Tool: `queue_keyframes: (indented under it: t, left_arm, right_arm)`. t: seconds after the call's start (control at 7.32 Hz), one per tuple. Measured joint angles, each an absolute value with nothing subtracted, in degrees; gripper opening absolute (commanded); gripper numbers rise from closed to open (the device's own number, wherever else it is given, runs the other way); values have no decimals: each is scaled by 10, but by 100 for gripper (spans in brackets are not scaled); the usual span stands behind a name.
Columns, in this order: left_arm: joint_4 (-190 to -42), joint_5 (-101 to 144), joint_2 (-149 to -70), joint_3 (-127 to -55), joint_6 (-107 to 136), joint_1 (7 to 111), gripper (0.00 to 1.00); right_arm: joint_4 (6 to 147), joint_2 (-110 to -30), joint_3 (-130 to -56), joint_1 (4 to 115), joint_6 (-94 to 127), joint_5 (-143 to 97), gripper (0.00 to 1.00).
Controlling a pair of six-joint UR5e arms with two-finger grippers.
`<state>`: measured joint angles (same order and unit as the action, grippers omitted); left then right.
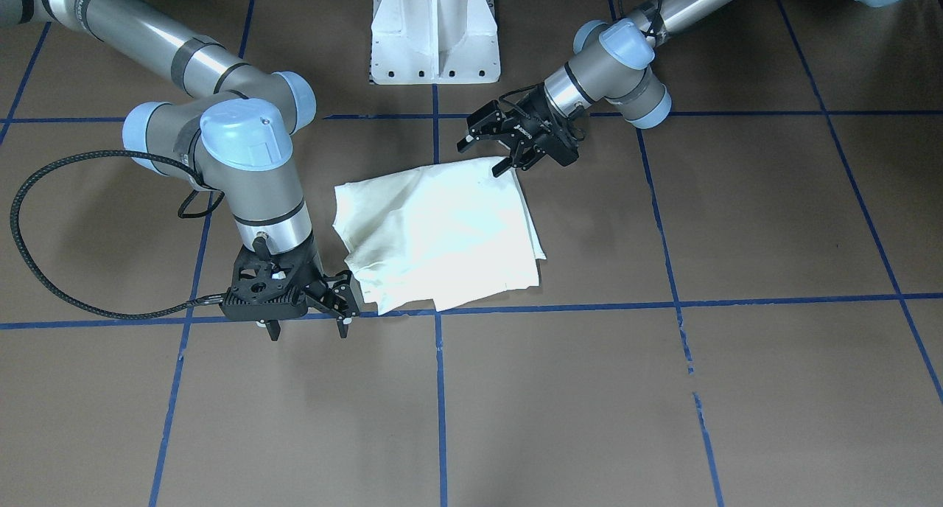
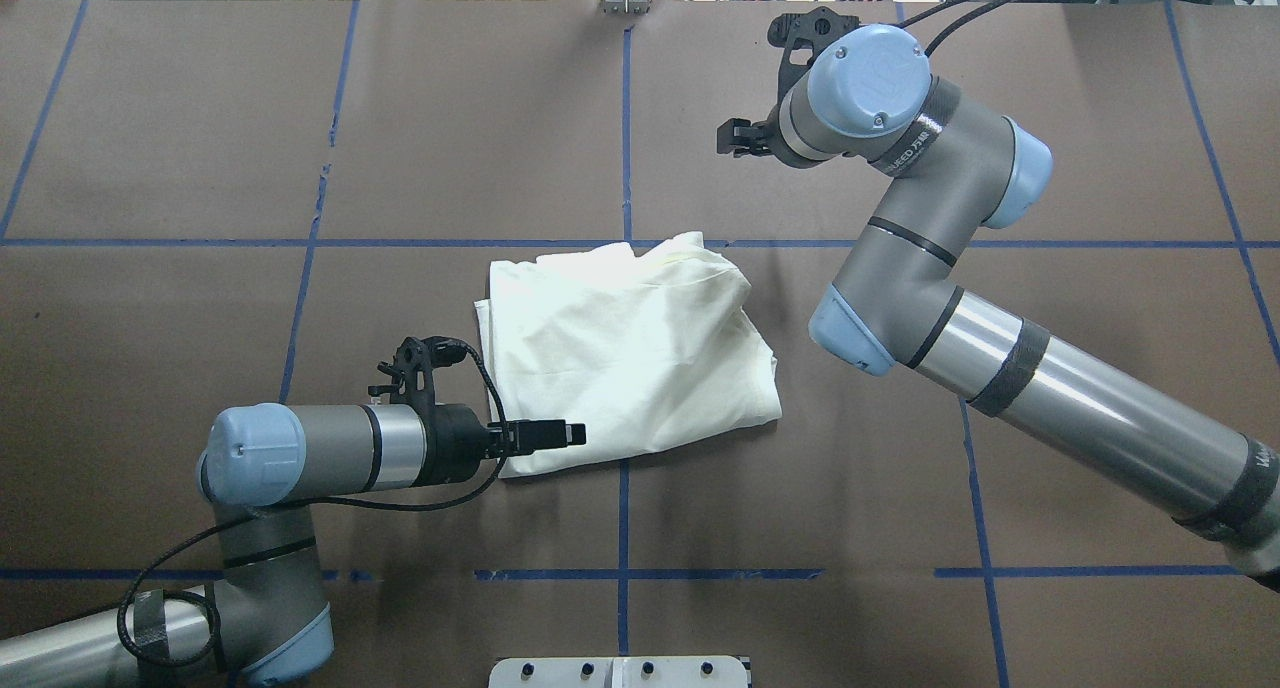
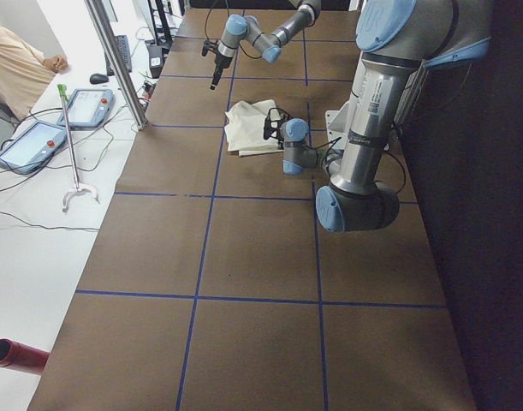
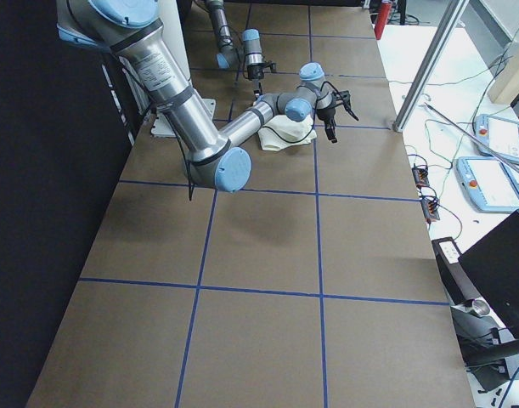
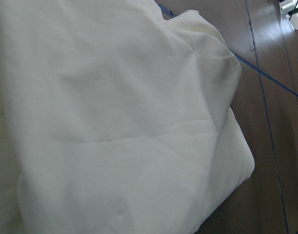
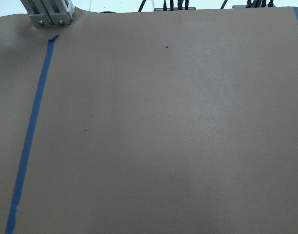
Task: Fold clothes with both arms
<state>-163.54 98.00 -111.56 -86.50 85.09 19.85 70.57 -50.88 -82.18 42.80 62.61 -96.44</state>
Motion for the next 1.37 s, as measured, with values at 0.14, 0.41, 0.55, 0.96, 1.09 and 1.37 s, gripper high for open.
queue_keyframes:
  t: [0.14, 0.41, 0.55, 0.96, 1.09, 1.37]
  left_arm:
    - [-1636, 980, -1116, -865, 851, 198, 99]
    - [-1627, 988, -1117, -900, 849, 203, 99]
    - [-1602, 1000, -1117, -932, 849, 213, 99]
    - [-1374, 1052, -1122, -1059, 816, 280, 99]
    - [-1273, 1070, -1125, -1106, 765, 312, 99]
    - [-1109, 1100, -1128, -1164, 631, 390, 99]
  right_arm:
    - [706, -509, -822, 428, 626, -965, 100]
    - [706, -508, -822, 434, 625, -975, 100]
    - [707, -508, -825, 445, 623, -999, 100]
    - [724, -541, -871, 521, 581, -1119, 100]
    - [753, -564, -899, 558, 529, -1162, 100]
    - [868, -606, -967, 635, 381, -1216, 100]
